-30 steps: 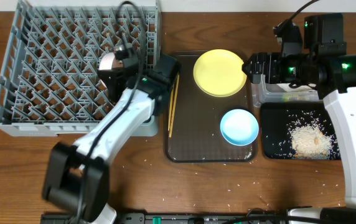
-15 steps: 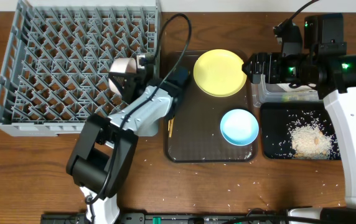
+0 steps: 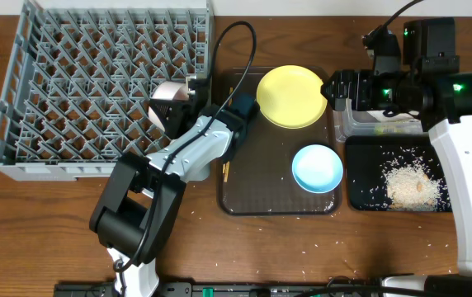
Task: Sort waste into correct bins and load items into the dishwasher
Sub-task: 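Withdraw the left gripper from the rack toward the brown tray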
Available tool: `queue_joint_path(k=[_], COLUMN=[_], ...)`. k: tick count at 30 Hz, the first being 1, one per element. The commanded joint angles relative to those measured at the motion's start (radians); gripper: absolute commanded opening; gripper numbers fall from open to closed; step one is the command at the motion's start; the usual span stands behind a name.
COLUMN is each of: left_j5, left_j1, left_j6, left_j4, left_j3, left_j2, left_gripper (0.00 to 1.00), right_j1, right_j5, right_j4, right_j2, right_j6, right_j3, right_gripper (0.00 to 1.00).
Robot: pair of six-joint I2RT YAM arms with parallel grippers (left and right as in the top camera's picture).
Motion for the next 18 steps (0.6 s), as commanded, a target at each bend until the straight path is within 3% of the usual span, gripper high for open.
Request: queue_joint_path(k=[1, 3, 14, 18], left_j5=[-0.079, 0.0, 0.457, 0.536], left_j1=[0.0, -0.003, -0.014, -0.014], left_j6=[0.028, 0.029, 0.029, 0.029], left_j4=[-0.002, -0.022, -0.055, -0.055], left_j3=[-0.013, -0.013, -0.011, -0.01], left_j2=[0.002, 0.002, -0.002, -0.038], left_gripper=[0.08, 0.17, 0.4, 0.42], right_j1=[0.002, 0.002, 0.002, 0.002], right_j5=[0.003, 0.003, 0.003, 0.003], right_j4=[-0.001, -0.001, -0.001, -0.001], right_j2=[0.0, 0.001, 0.0, 0.001], right_j6=[0.0, 0.0, 0.0, 0.0], right_j3=[0.006, 0.006, 0.006, 0.006], right_gripper=[0.99, 0.99, 0.99, 0.99])
